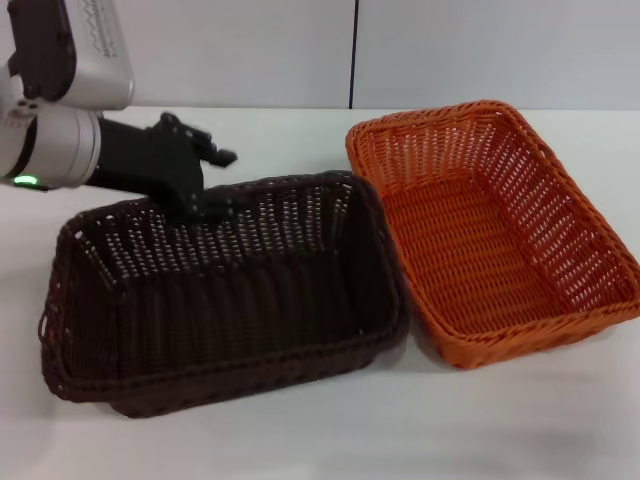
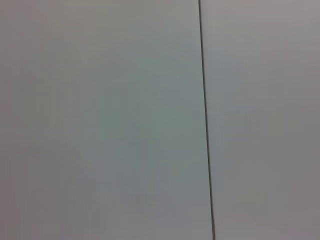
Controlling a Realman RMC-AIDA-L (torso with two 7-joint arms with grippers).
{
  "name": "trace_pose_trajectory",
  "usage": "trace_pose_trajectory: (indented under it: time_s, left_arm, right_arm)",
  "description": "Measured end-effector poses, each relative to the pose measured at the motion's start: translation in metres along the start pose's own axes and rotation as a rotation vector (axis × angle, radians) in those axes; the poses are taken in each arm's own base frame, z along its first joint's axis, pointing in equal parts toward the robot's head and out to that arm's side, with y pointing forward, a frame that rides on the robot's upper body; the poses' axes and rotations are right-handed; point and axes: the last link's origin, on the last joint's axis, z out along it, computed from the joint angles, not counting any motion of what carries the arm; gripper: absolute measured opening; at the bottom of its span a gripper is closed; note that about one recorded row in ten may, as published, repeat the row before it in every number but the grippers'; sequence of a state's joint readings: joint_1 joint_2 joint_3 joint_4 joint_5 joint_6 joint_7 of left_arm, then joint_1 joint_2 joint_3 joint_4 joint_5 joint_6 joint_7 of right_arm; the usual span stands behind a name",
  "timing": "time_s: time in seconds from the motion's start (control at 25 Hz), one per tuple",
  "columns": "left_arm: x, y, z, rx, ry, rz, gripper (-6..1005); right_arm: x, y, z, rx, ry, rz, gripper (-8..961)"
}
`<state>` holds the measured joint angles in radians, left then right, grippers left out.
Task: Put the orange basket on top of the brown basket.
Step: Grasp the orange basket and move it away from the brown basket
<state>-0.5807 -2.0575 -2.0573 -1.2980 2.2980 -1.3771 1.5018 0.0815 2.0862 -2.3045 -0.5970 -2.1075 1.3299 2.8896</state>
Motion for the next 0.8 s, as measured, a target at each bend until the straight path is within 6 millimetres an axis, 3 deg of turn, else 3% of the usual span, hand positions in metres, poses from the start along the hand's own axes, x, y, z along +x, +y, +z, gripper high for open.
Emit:
trace_pose_trajectory:
  time_s: [0.04,0.24,0.36,0.44,0.48,0.56,0.64,0.68,0.72,0.76,0.8]
  left_arm:
    - [0.002,-0.002,0.000,0.017,0.008,0.004,324]
    - [0.021,-0.022,-0.021,0.318,0.161,-0.003,592]
    - [0.028,-0.023,-0.041,0.608,0.297,-0.040,650]
    - [0.029,-0.021,-0.044,0.655,0.309,-0.041,688]
    - [0.036,-0.014,-0.049,0.877,0.334,-0.041,707]
    - [0.042,-0.005,-0.046,1.037,0.326,-0.053,703]
    - [0.042,-0.005,-0.046,1.037,0.326,-0.053,699]
    - [0.041,0.000,-0.045,1.138,0.310,-0.052,697]
    - [0.041,0.018,-0.043,1.342,0.292,0.038,698]
    - [0.042,0.036,-0.043,1.434,0.342,0.088,699]
    - [0.042,0.039,-0.044,1.444,0.359,0.083,700]
  right_arm:
    - [0.000,0.000,-0.001,0.001,0.001,0.000,824]
    - [-0.005,0.001,-0.003,0.014,-0.026,0.020,824]
    - [-0.014,0.006,0.000,0.016,-0.068,0.053,823]
    - [-0.021,0.011,0.007,0.010,-0.093,0.081,823]
    - [-0.028,0.018,0.015,-0.002,-0.115,0.110,823]
    - [-0.030,0.022,0.019,-0.012,-0.122,0.120,823]
    - [-0.035,0.031,0.029,-0.042,-0.130,0.141,823]
    - [-0.037,0.035,0.034,-0.058,-0.130,0.150,823]
    - [-0.039,0.040,0.038,-0.073,-0.127,0.158,823]
    - [-0.041,0.044,0.044,-0.095,-0.123,0.166,823]
    - [-0.043,0.050,0.049,-0.119,-0.115,0.175,823]
